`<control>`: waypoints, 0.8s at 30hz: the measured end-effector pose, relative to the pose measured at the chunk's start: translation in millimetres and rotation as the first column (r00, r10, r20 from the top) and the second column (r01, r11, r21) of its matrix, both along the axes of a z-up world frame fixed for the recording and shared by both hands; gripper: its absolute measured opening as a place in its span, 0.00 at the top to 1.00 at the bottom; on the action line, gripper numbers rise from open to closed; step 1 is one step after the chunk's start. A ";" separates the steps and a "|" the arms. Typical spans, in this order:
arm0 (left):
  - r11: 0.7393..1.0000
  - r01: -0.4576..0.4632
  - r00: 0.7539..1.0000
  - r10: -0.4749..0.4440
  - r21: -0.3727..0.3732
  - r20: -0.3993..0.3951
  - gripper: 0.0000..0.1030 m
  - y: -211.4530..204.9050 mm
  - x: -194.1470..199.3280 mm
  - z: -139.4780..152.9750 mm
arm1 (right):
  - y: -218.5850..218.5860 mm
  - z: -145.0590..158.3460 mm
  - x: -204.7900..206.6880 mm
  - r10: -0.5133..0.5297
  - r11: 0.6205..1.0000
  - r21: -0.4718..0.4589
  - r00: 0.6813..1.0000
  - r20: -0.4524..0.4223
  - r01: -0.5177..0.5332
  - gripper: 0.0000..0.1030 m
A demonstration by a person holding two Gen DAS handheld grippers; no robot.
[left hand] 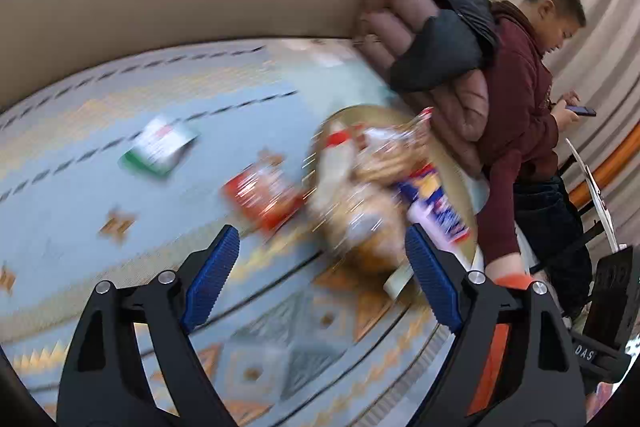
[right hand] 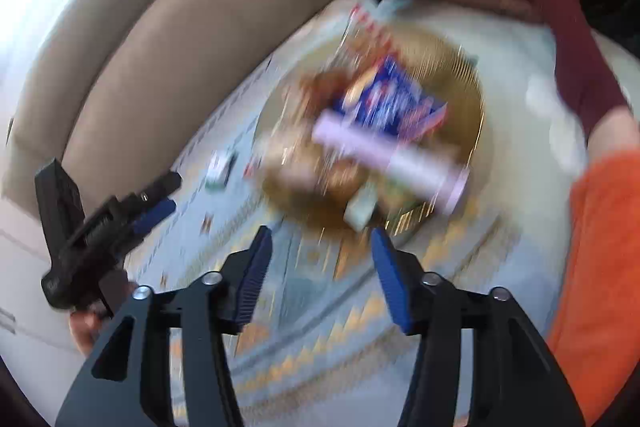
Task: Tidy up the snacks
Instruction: 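Release the cracker bag and pink sachet into the gold bowl, opening both tools, then move both open tools back toward the remaining snacks on the rug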
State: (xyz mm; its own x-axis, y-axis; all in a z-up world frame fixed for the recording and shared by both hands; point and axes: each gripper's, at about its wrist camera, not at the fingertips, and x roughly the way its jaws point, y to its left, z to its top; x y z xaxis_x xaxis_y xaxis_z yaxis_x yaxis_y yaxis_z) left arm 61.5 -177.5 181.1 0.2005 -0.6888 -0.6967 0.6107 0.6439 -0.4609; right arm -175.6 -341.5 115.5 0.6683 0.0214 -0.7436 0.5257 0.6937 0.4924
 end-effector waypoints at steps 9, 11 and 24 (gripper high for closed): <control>0.963 -0.201 0.979 0.192 0.179 0.068 0.18 142.3 -21.2 -31.6 | 140.0 -64.3 17.0 0.214 0.963 -0.110 0.948 -0.235 -0.245 0.28; 0.937 -0.280 0.960 0.270 0.209 0.076 0.18 167.9 -25.4 -53.1 | 160.0 -73.3 22.4 0.239 0.940 -0.174 0.930 -0.278 -0.294 0.28; 0.898 -0.318 0.948 0.299 0.302 0.109 0.18 175.9 -20.8 -83.2 | 205.3 -102.8 28.6 0.311 0.847 -0.315 0.880 -0.358 -0.428 0.12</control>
